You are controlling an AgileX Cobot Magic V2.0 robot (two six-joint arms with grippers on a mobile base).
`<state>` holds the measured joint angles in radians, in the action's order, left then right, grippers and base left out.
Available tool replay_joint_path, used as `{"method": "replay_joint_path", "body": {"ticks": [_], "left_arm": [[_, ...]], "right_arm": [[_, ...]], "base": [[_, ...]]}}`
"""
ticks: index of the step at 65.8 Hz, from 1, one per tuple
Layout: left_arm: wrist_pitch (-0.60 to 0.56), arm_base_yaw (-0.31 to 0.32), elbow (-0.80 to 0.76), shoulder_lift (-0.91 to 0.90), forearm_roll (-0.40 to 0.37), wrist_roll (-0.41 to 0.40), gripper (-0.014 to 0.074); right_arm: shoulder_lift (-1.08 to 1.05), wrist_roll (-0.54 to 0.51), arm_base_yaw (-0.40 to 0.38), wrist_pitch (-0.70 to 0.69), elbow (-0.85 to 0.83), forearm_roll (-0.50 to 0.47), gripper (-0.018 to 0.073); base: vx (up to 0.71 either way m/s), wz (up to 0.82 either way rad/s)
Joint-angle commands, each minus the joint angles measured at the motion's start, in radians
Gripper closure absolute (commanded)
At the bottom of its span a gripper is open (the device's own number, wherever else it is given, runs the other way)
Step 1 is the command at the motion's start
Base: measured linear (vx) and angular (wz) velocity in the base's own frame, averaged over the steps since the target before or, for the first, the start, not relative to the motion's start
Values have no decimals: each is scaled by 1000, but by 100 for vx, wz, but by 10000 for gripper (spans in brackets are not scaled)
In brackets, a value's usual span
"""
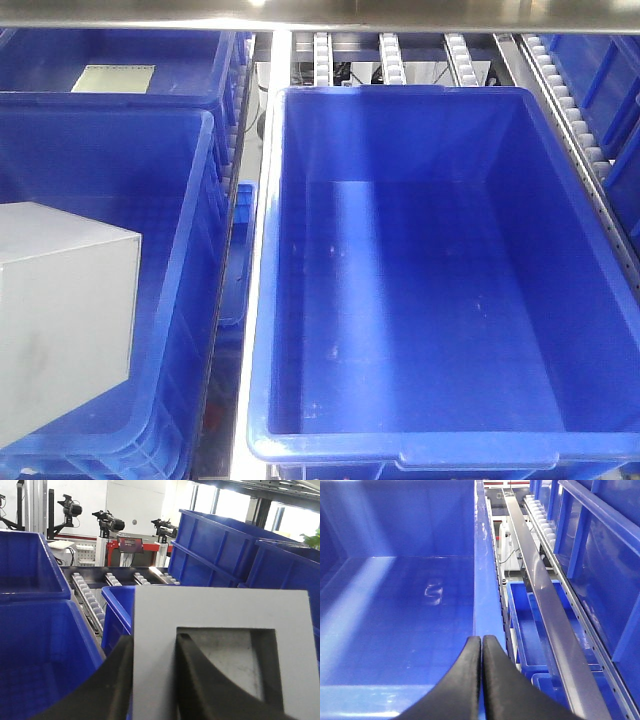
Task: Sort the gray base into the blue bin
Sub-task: 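Extend the left arm and lower the gray block into the blue bin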
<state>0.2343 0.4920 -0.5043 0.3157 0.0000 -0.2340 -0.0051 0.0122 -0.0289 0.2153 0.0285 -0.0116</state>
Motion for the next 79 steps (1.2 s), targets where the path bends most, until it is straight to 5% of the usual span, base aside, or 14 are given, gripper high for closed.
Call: {"method": "replay_joint_path", "body": {"ticks": [1, 41, 66, 79], "left_arm": [[-107, 2, -31, 8, 0, -7, 603], [-115, 2, -31, 8, 0, -7, 603], [-202, 2, -36, 88, -11, -16, 603], [-357, 4, -37, 272, -11, -17, 603]], "right_arm": [[18, -12, -3, -65, 1, 5, 564], [18, -12, -3, -65, 1, 5, 564], [18, -12, -3, -65, 1, 5, 564], [18, -12, -3, -65, 1, 5, 564]], "base": [[0, 0], [0, 0], [0, 0], [0, 0]]}}
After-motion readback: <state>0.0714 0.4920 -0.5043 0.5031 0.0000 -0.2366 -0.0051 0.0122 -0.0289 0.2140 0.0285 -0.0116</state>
